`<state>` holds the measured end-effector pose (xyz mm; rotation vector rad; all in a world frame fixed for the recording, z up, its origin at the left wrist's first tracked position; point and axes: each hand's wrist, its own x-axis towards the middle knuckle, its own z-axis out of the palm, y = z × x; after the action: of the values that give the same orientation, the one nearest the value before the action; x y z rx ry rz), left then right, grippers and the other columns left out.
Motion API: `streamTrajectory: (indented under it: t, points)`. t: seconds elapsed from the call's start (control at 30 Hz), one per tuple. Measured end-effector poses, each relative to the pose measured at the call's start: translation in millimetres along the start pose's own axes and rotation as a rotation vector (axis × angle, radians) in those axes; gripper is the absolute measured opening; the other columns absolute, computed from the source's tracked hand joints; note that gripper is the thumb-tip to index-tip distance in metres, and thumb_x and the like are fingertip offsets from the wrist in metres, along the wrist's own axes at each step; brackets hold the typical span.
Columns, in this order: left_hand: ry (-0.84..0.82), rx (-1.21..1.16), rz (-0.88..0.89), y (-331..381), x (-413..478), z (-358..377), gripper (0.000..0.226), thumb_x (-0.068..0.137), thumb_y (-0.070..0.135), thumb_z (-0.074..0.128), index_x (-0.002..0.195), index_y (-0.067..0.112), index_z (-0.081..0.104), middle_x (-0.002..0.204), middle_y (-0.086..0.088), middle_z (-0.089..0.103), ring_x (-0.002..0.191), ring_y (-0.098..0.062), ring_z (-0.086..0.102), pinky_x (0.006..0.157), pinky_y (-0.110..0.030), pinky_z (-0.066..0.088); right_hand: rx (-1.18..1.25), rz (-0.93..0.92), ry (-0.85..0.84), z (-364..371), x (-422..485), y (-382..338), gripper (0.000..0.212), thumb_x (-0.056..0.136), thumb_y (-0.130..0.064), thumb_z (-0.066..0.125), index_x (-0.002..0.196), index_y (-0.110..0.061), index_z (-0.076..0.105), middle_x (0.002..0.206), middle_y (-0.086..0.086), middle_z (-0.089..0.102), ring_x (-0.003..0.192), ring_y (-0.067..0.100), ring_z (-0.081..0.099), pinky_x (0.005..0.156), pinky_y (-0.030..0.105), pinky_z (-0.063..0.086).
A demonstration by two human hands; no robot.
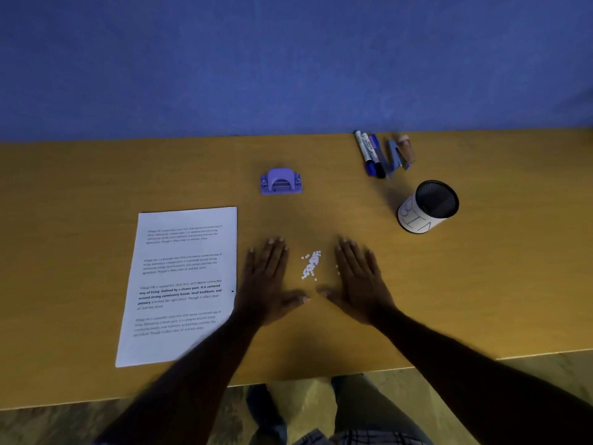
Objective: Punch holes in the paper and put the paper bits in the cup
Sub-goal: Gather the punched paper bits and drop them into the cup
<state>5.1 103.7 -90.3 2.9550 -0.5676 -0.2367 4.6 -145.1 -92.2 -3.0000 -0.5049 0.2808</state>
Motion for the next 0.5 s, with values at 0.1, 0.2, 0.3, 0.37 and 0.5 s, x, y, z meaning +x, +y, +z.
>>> streamTrajectory:
  t: [0.1,0.2,0.3,0.37,0.5]
  points:
    - [-0.013,0.0,0.029,13.7,7.9,3.1,0.107,0.08,0.087,0.025,0.156,0.011,0.019,0.166,-0.009,0.007,0.154,-0.027,-0.001,0.12,-0.059,0.01,-0.024,-0.003,0.007,4.9,-3.2,-6.8,0.094,0.09,-0.075,0.017,0.154,-0.008,0.008,0.164,0.011,0.0,0.151,0.026,-0.005,0.122,0.049,0.004]
    - [-0.016,-0.008,0.072,27.5,13.0,6.4,0.095,0.085,0.082,0.025,0.158,0.021,0.015,0.167,-0.006,0.004,0.154,-0.027,-0.002,0.119,-0.06,0.011,-0.024,-0.024,0.016,5.1,-2.6,-9.3,0.082,0.095,-0.067,0.019,0.155,-0.011,0.01,0.163,0.014,0.002,0.151,0.029,-0.001,0.121,0.053,0.011]
    - [-0.001,-0.01,0.09,31.1,12.7,7.4,0.09,0.087,0.081,0.023,0.158,0.028,0.011,0.167,-0.006,0.001,0.154,-0.029,-0.003,0.119,-0.061,0.008,-0.038,-0.088,0.018,4.4,-5.1,-4.3,0.072,0.097,-0.063,0.018,0.156,-0.021,0.008,0.164,0.013,0.001,0.151,0.03,0.0,0.119,0.057,0.013]
    - [0.017,-0.023,0.08,27.8,9.0,6.8,0.09,0.086,0.081,0.025,0.158,0.027,0.015,0.167,-0.009,0.005,0.154,-0.031,0.0,0.119,-0.063,0.009,-0.03,-0.076,0.018,5.1,-7.1,-3.0,0.073,0.096,-0.065,0.02,0.156,-0.023,0.008,0.164,0.011,0.0,0.151,0.03,-0.001,0.119,0.058,0.009]
    - [0.021,-0.009,0.037,17.0,-1.9,6.3,0.096,0.086,0.081,0.027,0.156,0.016,0.022,0.166,-0.013,0.011,0.153,-0.033,0.006,0.118,-0.063,0.012,0.013,0.002,0.007,4.2,0.2,-8.9,0.087,0.092,-0.073,0.022,0.155,-0.015,0.009,0.164,0.01,0.002,0.151,0.027,-0.003,0.121,0.052,0.004]
